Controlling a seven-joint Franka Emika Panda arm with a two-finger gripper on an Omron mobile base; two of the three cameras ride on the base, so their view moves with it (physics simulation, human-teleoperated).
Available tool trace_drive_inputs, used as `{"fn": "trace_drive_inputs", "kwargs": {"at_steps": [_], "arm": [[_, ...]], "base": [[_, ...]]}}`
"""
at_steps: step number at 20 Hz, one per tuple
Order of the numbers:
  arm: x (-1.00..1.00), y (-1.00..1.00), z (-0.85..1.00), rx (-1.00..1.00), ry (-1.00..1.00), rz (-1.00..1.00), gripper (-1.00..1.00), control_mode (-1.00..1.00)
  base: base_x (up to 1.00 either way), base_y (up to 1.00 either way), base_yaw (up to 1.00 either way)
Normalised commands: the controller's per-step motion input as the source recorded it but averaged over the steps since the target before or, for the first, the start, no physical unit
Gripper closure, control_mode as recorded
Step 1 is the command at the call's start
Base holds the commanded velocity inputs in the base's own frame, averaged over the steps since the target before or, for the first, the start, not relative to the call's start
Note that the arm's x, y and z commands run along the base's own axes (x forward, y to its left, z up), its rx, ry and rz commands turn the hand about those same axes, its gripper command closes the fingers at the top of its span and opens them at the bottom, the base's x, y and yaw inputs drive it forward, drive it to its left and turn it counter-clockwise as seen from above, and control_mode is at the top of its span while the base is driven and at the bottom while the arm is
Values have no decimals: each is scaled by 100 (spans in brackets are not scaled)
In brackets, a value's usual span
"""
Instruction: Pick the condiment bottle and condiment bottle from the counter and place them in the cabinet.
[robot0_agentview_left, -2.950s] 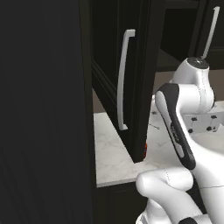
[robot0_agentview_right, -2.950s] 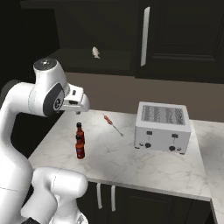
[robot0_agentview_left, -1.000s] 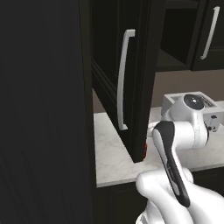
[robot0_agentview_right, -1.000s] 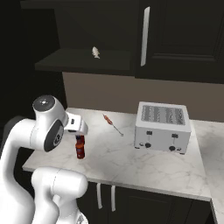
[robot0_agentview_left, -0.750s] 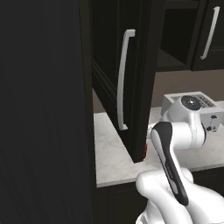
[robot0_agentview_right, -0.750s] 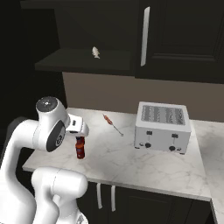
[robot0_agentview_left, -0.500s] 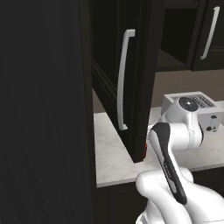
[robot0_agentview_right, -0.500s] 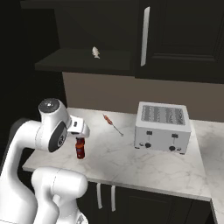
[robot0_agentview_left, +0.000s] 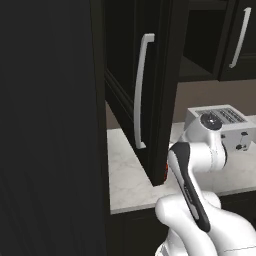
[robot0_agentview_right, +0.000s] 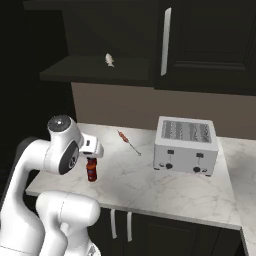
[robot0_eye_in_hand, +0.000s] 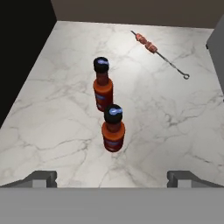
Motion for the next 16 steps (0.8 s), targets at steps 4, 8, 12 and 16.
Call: {"fn": "trace_drive_inputs", "kwargs": {"at_steps": [4,8,12,16], "arm": [[16,2,-26,0,-3,0,-100,-100],[14,0,-32,0,0,0,-100,-100],[15,0,-35,0,0,0,-100,-100],[15,0,-31,0,0,0,-100,-100]], "base": [[0,0,0],[0,0,0],[0,0,0],[0,0,0]]}}
